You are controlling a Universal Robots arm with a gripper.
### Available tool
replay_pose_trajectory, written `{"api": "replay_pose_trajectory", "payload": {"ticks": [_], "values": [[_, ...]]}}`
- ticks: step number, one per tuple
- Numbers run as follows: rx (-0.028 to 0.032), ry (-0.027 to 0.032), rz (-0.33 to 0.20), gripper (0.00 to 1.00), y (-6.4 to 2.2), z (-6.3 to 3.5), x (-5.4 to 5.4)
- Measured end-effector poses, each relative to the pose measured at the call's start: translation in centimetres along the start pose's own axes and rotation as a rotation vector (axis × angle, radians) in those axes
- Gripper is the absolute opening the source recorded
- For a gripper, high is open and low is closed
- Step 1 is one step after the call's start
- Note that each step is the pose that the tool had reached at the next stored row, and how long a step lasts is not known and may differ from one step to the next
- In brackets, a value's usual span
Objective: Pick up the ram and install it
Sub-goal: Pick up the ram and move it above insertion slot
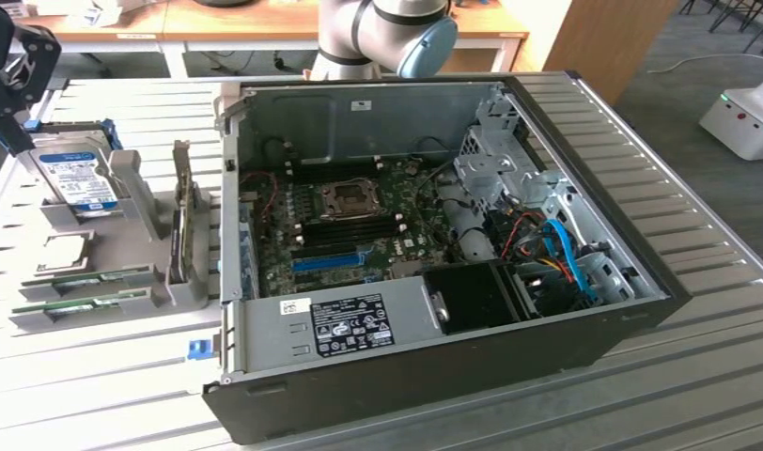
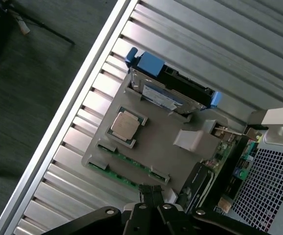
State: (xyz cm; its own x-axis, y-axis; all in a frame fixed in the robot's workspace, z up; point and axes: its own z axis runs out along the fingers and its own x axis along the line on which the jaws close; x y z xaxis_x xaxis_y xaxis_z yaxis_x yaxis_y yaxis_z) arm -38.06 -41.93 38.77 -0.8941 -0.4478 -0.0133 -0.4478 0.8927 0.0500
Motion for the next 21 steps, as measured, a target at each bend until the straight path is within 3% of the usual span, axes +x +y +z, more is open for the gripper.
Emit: {"api": "replay_pose_trajectory", "payload": {"ticks": [6,21], "values": [[-0.009,-0.0012,-0.058,0.11,0.0,0.0,0.0],[-0.0228,0.0024,-0.234,0.11,0.0,0.0,0.0]]}}
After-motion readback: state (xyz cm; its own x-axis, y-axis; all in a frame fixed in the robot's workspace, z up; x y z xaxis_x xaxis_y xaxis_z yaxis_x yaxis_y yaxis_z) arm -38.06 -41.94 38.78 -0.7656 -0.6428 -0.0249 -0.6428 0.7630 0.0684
